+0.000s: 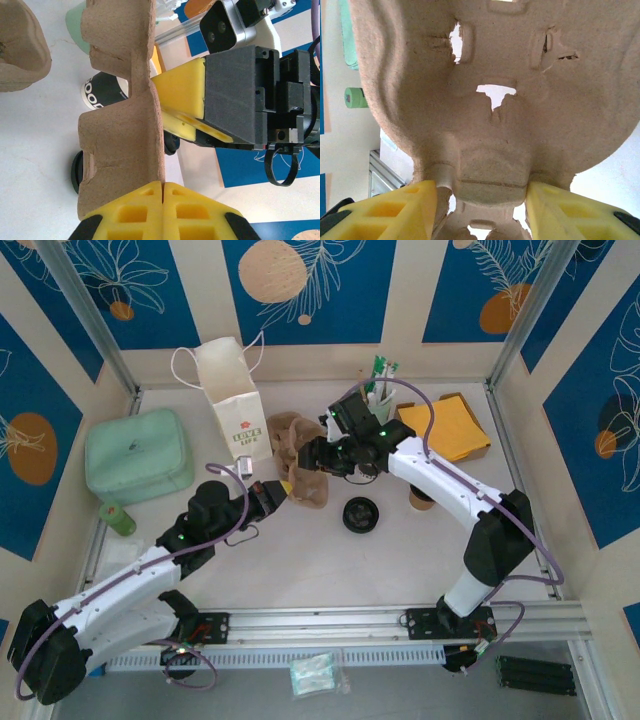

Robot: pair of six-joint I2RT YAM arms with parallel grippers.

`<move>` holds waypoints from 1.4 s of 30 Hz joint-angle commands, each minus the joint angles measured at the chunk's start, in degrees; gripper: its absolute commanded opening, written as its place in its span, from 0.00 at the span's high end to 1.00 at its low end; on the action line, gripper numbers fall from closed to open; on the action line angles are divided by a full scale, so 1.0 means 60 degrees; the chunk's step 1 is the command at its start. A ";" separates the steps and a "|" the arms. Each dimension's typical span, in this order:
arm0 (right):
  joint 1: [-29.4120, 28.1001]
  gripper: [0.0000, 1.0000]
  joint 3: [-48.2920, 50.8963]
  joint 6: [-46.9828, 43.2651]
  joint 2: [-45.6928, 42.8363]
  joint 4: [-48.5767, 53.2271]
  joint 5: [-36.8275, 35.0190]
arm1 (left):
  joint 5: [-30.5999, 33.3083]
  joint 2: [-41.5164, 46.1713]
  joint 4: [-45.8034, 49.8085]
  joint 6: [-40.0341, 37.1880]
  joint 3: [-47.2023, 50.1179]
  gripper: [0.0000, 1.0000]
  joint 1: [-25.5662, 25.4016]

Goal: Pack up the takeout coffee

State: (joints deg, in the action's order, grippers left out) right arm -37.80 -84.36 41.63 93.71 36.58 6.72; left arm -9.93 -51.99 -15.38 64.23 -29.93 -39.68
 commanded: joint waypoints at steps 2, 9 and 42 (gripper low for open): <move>0.0031 0.50 0.0192 0.0107 -0.0102 -0.0130 0.0228 | 0.0140 -0.0004 -0.0189 -0.0082 -0.0400 1.00 -0.0101; 0.0023 0.51 0.0104 0.0121 0.0024 -0.0173 0.0315 | 0.0160 -0.0013 -0.0220 -0.0084 -0.0405 1.00 -0.0150; 0.0145 0.61 -0.0078 0.0077 -0.0049 -0.0281 0.0345 | 0.0235 -0.0042 -0.0156 -0.0080 -0.0519 0.76 -0.0222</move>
State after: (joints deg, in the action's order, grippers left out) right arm -37.36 -83.79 42.04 93.97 35.16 7.73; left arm -8.91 -52.36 -15.42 64.16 -30.76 -40.42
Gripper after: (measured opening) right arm 0.393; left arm 0.232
